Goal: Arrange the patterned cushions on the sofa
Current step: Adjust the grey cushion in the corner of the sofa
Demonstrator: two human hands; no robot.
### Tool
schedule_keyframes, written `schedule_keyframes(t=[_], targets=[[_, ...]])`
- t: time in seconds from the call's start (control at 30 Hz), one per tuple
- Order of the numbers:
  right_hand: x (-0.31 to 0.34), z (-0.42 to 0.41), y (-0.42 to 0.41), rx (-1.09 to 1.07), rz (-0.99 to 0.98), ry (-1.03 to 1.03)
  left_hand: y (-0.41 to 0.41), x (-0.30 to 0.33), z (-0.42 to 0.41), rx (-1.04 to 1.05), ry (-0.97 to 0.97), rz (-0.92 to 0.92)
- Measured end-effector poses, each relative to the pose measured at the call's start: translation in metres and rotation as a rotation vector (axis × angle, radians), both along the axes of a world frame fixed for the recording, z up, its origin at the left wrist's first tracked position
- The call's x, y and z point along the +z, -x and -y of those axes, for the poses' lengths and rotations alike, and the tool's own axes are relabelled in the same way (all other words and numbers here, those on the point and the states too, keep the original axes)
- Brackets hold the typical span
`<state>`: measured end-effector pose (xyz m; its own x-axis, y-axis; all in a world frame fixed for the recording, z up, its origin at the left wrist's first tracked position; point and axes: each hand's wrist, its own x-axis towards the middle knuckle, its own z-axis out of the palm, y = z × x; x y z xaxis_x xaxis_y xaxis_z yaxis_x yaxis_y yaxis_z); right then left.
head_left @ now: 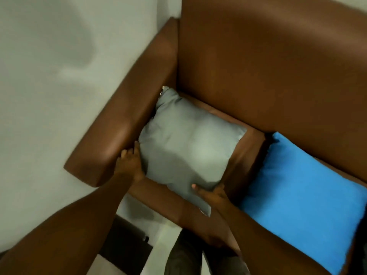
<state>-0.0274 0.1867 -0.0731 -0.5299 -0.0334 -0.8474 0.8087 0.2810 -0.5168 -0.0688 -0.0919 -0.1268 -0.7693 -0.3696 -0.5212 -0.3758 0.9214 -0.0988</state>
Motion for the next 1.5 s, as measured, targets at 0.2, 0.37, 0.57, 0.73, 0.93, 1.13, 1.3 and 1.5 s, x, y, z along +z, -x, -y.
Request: schedule_keyframes(t=[0.2, 0.37, 0.57, 0.73, 0.93, 1.13, 1.3, 1.5], targets=[[0.005, -0.025, 0.022, -0.353, -0.066, 0.043, 0.039, 0.083, 0.008, 0.236, -0.621, -0.134], [0.058, -0.086, 0.094, -0.426, -0.284, 0.314, 0.124, 0.17, 0.016, 0.129, -0.804, -0.458], [0.045, -0.102, 0.179, -0.444, -0.448, 0.151, 0.219, 0.132, -0.033, 0.365, -1.285, -0.317], [0.027, -0.093, 0.21, -0.272, -0.356, 0.075, 0.241, 0.098, -0.062, 0.099, -0.934, -0.191], [-0.013, -0.078, 0.199, -0.366, -0.363, 0.021, 0.226, 0.077, -0.066, 0.116, -0.845, -0.46], [-0.021, -0.151, 0.11, -0.404, -0.436, -0.447, 0.146, 0.016, -0.133, 0.589, -0.742, -0.587], [-0.029, -0.27, -0.056, -0.712, 0.127, -0.809, -0.001, -0.016, -0.266, 0.264, -1.012, 0.425], [-0.039, -0.34, -0.126, -0.771, 0.1, -0.229, -0.056, -0.013, -0.336, 0.06, -1.091, 0.465]])
